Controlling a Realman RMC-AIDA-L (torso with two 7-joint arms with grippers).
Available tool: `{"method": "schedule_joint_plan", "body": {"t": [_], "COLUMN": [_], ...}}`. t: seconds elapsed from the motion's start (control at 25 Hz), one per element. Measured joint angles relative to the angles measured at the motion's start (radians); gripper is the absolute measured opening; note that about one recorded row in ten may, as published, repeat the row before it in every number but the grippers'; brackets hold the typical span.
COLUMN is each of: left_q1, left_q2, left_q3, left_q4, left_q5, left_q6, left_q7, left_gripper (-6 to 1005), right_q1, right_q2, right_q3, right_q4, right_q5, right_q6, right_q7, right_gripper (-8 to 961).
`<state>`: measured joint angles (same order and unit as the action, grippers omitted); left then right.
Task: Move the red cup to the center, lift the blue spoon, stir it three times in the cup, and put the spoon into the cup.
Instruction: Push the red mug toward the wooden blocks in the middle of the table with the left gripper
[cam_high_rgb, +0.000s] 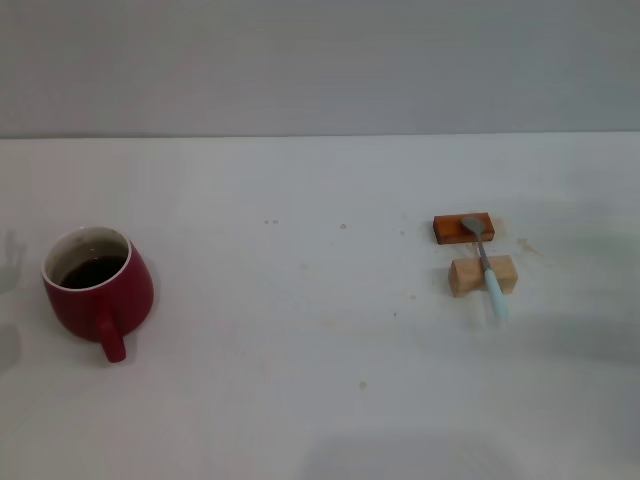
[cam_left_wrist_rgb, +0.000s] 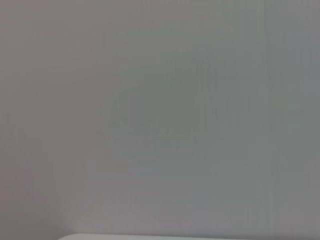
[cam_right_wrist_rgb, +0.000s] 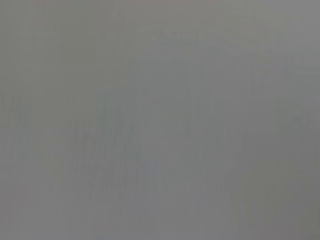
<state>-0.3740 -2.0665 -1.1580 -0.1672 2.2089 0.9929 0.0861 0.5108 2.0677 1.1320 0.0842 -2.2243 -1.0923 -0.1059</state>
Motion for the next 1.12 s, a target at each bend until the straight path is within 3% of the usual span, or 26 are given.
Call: {"method": "schedule_joint_plan", "body": {"t": [0.6,0.84,1.12], "left_q1": [0.003,0.004,0.017], "left_q2": [-0.001,-0.001,-0.003], "left_q3": [0.000,0.000,0.040], "left_q4": [0.002,0.003,0.009], "left_q5": [-0.004,-0.002,0.000], "left_q6": [-0.010,-0.082,-0.089], "left_q7": [-0.001,0.003,0.006], "left_gripper": [830,823,519], "right_q1": [-0.002,0.000,0.004], "right_q2": [0.000,0.000,-0.004], "right_q3": [0.003,0.012,0.012], "right_q4": [0.000,0.000,0.000], "right_q5": [0.001,0.002,0.002], "right_q6": [-0.001,-0.001,-0.003], "right_q7": [-0.001,-0.001,-0.002], "right_gripper": [695,695,695]}}
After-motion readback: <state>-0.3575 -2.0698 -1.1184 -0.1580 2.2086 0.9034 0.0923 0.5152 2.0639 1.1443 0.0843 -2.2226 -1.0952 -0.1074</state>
